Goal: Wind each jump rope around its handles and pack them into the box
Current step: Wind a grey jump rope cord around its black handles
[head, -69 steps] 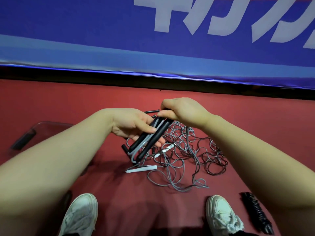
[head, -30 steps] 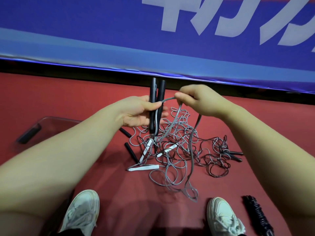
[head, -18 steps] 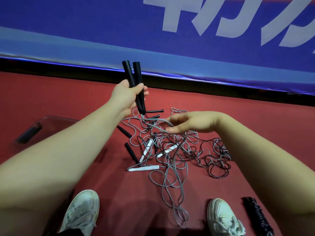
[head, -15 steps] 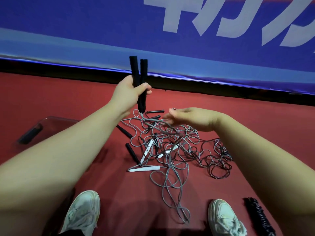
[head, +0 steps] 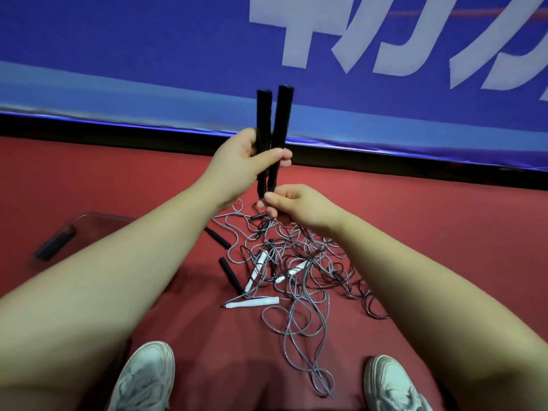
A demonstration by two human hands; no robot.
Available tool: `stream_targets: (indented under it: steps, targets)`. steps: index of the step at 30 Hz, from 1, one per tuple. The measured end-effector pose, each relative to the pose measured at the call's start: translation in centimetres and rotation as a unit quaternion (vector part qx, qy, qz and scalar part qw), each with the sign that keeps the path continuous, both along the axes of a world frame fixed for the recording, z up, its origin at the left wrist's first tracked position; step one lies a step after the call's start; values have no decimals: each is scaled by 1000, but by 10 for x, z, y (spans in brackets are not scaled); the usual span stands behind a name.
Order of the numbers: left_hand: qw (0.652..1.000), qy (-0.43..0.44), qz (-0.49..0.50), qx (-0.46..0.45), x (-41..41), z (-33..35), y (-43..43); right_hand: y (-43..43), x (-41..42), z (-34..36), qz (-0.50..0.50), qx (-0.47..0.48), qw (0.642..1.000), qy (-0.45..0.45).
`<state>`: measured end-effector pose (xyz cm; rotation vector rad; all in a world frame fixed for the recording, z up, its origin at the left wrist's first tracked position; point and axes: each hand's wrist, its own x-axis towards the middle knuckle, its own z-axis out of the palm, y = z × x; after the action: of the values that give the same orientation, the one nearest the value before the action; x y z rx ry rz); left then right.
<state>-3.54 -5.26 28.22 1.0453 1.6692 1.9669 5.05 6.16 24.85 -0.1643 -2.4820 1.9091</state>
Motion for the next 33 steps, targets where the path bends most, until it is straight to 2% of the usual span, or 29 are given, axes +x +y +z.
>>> stream_targets:
  steps: [3,9,22,26,29,32,33]
  targets:
    - [1000,0,-9,-21,-1,-5,-2,-2,-1,1,9,74,997,-17]
    - [996,-91,2,23,-7,-3,-6,-2,0,4,10,66,998,-11]
    - [994,-113,-9,1,-8,-6,-8,3,-2,-3,43,209,975,-54]
    - [995,-98,19,-5,-8,-4,-9,-1,3,-7,62,306,948,-70]
    - [993,-51,102,-15,-15,-3,-10,6,6,-19,27,394,918,-20]
    - [983,-2,176,-47,-24,-7,-15,15,8,-23,-46,475,879,30]
    - [981,1,185,-61,-26,-10,-17,15,9,-20,-50,521,851,45]
